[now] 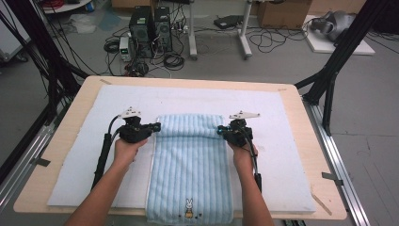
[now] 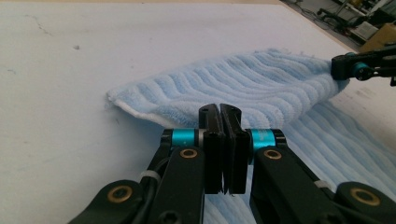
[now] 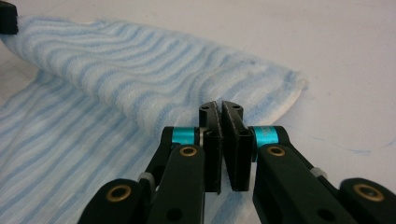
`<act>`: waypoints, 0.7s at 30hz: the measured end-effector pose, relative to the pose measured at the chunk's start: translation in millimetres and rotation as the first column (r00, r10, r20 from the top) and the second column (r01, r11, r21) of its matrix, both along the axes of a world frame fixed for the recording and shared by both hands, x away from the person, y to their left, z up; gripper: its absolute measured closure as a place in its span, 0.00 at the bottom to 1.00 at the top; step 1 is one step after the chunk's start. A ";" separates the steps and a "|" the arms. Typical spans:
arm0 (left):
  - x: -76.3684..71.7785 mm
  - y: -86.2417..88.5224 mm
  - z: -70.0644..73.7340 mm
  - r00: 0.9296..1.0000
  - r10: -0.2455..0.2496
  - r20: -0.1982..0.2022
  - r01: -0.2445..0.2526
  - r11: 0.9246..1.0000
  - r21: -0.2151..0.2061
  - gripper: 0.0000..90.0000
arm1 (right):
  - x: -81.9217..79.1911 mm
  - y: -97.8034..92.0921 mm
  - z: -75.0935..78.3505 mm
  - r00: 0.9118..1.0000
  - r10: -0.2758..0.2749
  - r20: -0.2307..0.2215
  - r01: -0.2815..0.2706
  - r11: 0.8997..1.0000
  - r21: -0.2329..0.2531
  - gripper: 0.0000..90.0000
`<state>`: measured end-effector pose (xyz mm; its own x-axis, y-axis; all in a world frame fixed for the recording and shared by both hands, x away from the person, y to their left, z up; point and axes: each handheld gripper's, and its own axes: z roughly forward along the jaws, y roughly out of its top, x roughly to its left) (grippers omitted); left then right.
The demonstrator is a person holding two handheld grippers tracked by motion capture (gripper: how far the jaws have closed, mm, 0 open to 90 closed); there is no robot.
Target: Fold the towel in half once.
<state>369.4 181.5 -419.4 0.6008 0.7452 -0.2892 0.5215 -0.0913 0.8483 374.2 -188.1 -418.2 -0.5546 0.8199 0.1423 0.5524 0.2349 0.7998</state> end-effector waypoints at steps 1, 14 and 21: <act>-2.7 0.4 0.0 1.000 -0.004 0.001 0.004 1.000 0.001 0.97 | -2.8 -0.5 1.6 1.000 0.006 0.007 -0.006 1.000 -0.003 0.96; -45.7 4.8 -7.4 0.997 -0.083 -0.002 0.083 0.996 0.017 0.97 | -51.6 -3.9 -3.5 0.999 0.049 0.015 -0.049 0.999 -0.011 0.96; -66.4 8.5 -17.3 0.990 -0.140 -0.005 0.140 0.989 0.037 0.97 | -70.3 -7.0 -6.6 0.996 0.087 -0.021 -0.087 0.996 -0.026 0.93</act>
